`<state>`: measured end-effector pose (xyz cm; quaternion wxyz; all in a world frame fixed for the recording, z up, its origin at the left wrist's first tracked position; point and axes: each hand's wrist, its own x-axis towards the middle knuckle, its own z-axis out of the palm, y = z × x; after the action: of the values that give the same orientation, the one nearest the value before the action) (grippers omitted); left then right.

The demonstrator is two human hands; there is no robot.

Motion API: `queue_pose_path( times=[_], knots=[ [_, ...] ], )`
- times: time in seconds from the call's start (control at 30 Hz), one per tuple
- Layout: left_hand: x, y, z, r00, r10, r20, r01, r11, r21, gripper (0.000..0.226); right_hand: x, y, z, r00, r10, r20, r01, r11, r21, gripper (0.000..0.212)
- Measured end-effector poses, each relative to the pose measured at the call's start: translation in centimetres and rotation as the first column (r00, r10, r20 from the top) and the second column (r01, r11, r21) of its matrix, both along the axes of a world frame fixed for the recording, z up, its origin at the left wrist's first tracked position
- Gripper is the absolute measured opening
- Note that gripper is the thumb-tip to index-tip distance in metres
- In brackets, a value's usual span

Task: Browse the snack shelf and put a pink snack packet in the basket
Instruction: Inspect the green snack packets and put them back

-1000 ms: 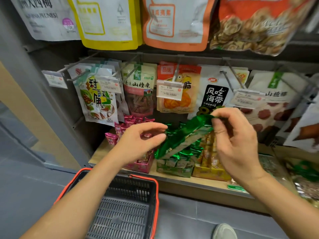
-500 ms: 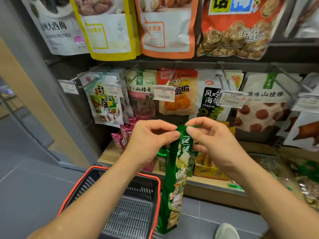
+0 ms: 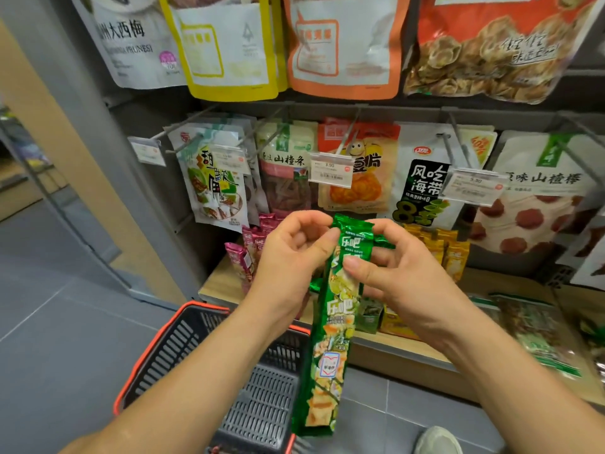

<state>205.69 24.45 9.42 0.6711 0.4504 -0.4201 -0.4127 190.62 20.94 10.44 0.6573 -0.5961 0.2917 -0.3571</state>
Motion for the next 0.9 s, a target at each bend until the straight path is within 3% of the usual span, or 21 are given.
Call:
queue_pose_path(
  times=[0.17,0.3,0.43,0.53,0.73,0.9],
  knots=[
    [0.1,0.3,-0.5,0.993,-0.114,-0.027,0.116,0.991,0.065,0.004,0.2,0.2,0.1,0.993,-0.073,0.097,0.075,0.997,-0.019,0.046],
    [0.6,1.0,-1.0,0.959,-0.282,-0.011,0.279,0.945,0.17,0.035,-0.4,-0.1,1.0,0.97,-0.165,0.178,0.163,0.986,0.023,0.049],
    [0.4,1.4,-1.3,0.912,-0.409,0.034,0.387,0.884,0.26,0.037,-0.6,-0.1,1.4,0.962,-0.189,0.195,0.181,0.982,0.062,0.051],
    [-0.1,1.5,-1.7,0.918,-0.393,0.048,0.372,0.898,0.234,0.04,-0.4,-0.2,1.1,0.957,-0.211,0.199,0.194,0.976,0.103,0.041],
    [0.1,0.8,-2.0,0.961,-0.166,0.22,0.134,0.979,0.154,0.04,-0.6,-0.6,0.8,0.982,-0.184,-0.035,0.184,0.983,0.02,0.033],
    [0.2,0.7,-2.6,0.914,-0.25,0.32,0.215,0.966,0.142,0.033,0.1,-0.2,0.5,0.956,-0.287,-0.057,0.285,0.957,-0.043,0.02]
  ],
)
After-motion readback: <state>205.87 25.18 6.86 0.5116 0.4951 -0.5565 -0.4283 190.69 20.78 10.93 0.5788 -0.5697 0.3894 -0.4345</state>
